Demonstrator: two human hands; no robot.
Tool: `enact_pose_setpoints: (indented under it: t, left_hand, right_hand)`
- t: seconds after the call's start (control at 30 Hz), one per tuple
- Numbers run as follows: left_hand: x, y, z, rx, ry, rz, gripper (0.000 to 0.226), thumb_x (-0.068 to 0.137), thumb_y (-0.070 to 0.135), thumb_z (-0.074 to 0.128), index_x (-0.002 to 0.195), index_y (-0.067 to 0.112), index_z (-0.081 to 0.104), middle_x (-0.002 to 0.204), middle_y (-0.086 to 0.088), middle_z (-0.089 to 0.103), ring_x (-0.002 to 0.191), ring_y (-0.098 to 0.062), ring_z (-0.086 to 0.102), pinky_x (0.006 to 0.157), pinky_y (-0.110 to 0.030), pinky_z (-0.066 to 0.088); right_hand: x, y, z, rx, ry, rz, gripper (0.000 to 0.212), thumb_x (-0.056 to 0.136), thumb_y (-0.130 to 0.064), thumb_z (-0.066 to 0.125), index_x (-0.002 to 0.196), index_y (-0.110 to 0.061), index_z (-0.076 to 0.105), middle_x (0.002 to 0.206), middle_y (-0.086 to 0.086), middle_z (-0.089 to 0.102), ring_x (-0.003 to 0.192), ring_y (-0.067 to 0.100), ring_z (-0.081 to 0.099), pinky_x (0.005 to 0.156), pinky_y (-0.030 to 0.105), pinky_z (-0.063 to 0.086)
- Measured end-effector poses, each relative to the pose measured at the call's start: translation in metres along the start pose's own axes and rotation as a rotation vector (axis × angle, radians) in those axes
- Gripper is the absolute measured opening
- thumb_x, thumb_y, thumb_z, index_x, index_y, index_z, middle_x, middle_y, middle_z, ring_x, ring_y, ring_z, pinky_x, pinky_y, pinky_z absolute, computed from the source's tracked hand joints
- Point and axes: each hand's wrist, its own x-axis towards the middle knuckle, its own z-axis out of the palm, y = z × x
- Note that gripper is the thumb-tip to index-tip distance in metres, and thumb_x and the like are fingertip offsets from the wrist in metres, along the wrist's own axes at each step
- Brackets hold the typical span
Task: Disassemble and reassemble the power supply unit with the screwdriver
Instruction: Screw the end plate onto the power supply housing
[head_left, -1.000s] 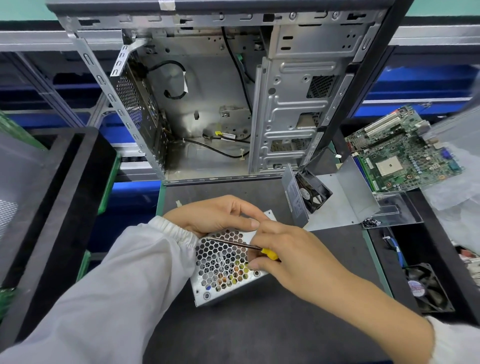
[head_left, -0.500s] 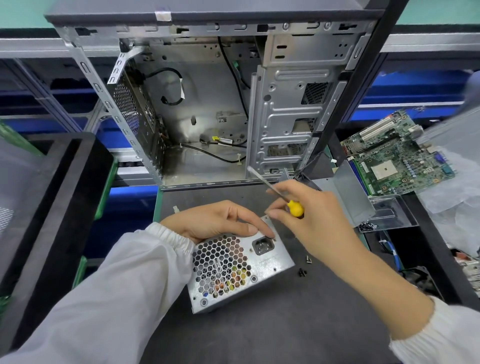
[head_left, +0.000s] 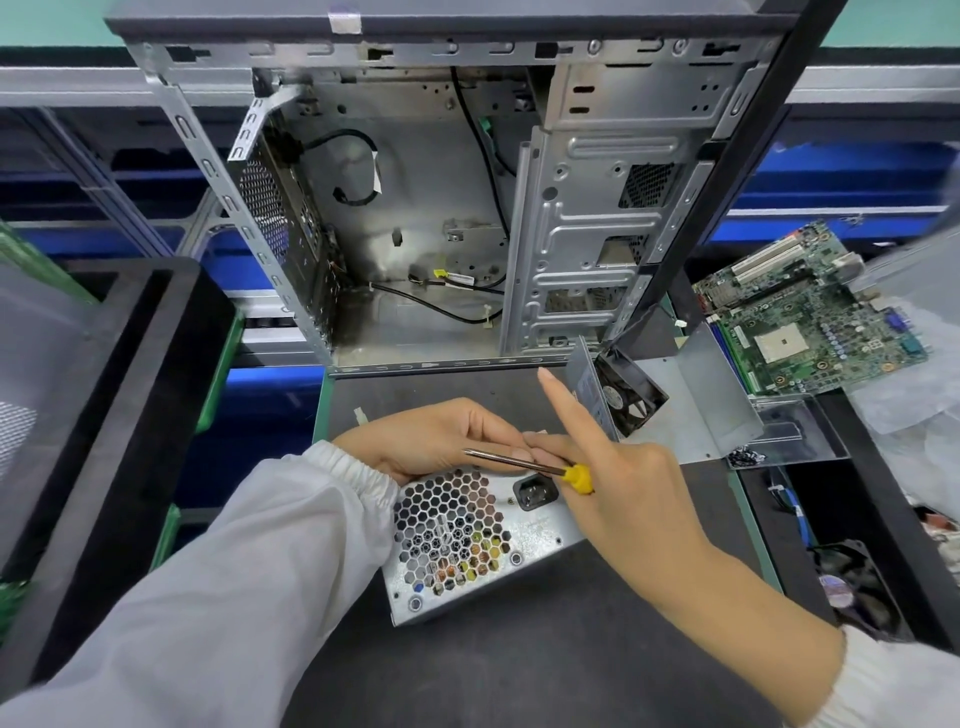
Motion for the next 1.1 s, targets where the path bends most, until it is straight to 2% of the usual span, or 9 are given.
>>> enact_pose_setpoints:
  t: [0.1, 0.2, 0.27, 0.33, 0.43, 0.53, 0.77, 0.93, 1.1]
  left_hand:
    - [-0.003, 0.004, 0.003, -0.026, -0.056, 0.026, 0.021, 0.095, 0.015, 0.059, 0.108, 0.014, 0.075, 0.11, -0.005, 0.073, 0.106, -0.012, 0.067, 0.091, -0.019, 0.048]
    - [-0.001, 0.003, 0.003, -0.052, -0.028, 0.011, 0.024, 0.094, 0.017, 0.06, 0.113, 0.008, 0.072, 0.116, -0.009, 0.071, 0.109, -0.014, 0.066, 0.092, -0.02, 0.048]
    - [0.0, 0.003, 0.002, -0.073, -0.016, -0.008, 0.022, 0.094, 0.015, 0.061, 0.111, 0.008, 0.073, 0.113, -0.01, 0.072, 0.103, -0.012, 0.068, 0.087, -0.019, 0.05]
    - [-0.001, 0.003, 0.002, -0.1, -0.045, -0.02, 0.024, 0.092, 0.018, 0.063, 0.112, 0.01, 0.073, 0.112, -0.01, 0.073, 0.103, -0.014, 0.068, 0.086, -0.019, 0.051]
    - [-0.003, 0.004, 0.002, -0.114, -0.057, -0.03, 0.026, 0.09, 0.021, 0.065, 0.112, 0.009, 0.073, 0.112, -0.01, 0.073, 0.104, -0.015, 0.069, 0.084, -0.019, 0.052]
    - [-0.002, 0.004, 0.002, -0.124, -0.052, -0.041, 0.025, 0.09, 0.021, 0.066, 0.111, 0.009, 0.073, 0.112, -0.009, 0.073, 0.104, -0.015, 0.068, 0.085, -0.02, 0.052]
    - [-0.003, 0.006, 0.004, -0.127, -0.061, -0.042, 0.026, 0.089, 0.023, 0.067, 0.111, 0.013, 0.075, 0.113, -0.009, 0.072, 0.103, -0.014, 0.069, 0.083, -0.018, 0.052]
    - [-0.003, 0.006, 0.004, -0.087, -0.055, -0.021, 0.024, 0.091, 0.021, 0.064, 0.111, 0.013, 0.074, 0.114, -0.005, 0.073, 0.107, -0.011, 0.067, 0.085, -0.016, 0.05]
    - [-0.003, 0.006, 0.003, -0.074, -0.046, -0.022, 0.025, 0.091, 0.021, 0.064, 0.112, 0.013, 0.074, 0.117, -0.008, 0.071, 0.113, -0.018, 0.065, 0.091, -0.02, 0.051]
  right_hand:
    - [-0.002, 0.0, -0.003, -0.023, -0.028, -0.023, 0.053, 0.086, -0.018, 0.052, 0.137, -0.009, 0.043, 0.089, -0.011, 0.074, 0.047, 0.011, 0.06, 0.042, 0.028, 0.05]
    - [0.001, 0.004, -0.012, 0.136, -0.252, 0.113, 0.076, 0.08, -0.01, 0.066, 0.144, -0.03, 0.029, 0.11, -0.017, 0.069, 0.064, -0.002, 0.061, 0.067, 0.031, 0.055]
    - [0.005, 0.012, -0.023, 0.229, -0.323, 0.161, 0.063, 0.083, -0.027, 0.069, 0.139, -0.037, 0.04, 0.114, -0.024, 0.064, 0.08, -0.01, 0.057, 0.076, 0.019, 0.05]
    - [0.011, 0.026, -0.038, 0.245, -0.376, 0.152, 0.036, 0.082, -0.047, 0.063, 0.114, -0.037, 0.049, 0.102, -0.031, 0.056, 0.086, -0.008, 0.055, 0.071, 0.01, 0.043]
    - [0.02, 0.047, -0.061, 0.161, -0.518, 0.08, 0.015, 0.088, -0.045, 0.051, 0.093, -0.031, 0.049, 0.09, -0.024, 0.043, 0.076, 0.002, 0.049, 0.065, 0.012, 0.035]
    - [0.027, 0.057, -0.077, -0.038, -0.588, -0.035, 0.029, 0.091, -0.044, 0.044, 0.108, -0.029, 0.063, 0.093, -0.013, 0.047, 0.08, 0.005, 0.051, 0.066, 0.017, 0.035]
    - [0.038, 0.049, -0.089, -0.664, -0.549, -0.24, 0.038, 0.096, -0.055, 0.022, 0.126, -0.047, 0.044, 0.1, -0.011, 0.047, 0.089, 0.01, 0.059, 0.048, 0.027, 0.018]
    - [0.043, 0.045, -0.083, -0.777, -0.591, -0.288, 0.035, 0.098, -0.054, 0.023, 0.122, -0.042, 0.045, 0.096, -0.009, 0.045, 0.087, 0.01, 0.059, 0.046, 0.027, 0.008]
    - [0.044, 0.045, -0.082, -0.723, -0.608, -0.277, 0.034, 0.097, -0.053, 0.023, 0.119, -0.041, 0.045, 0.092, -0.009, 0.04, 0.086, 0.011, 0.058, 0.053, 0.026, 0.026]
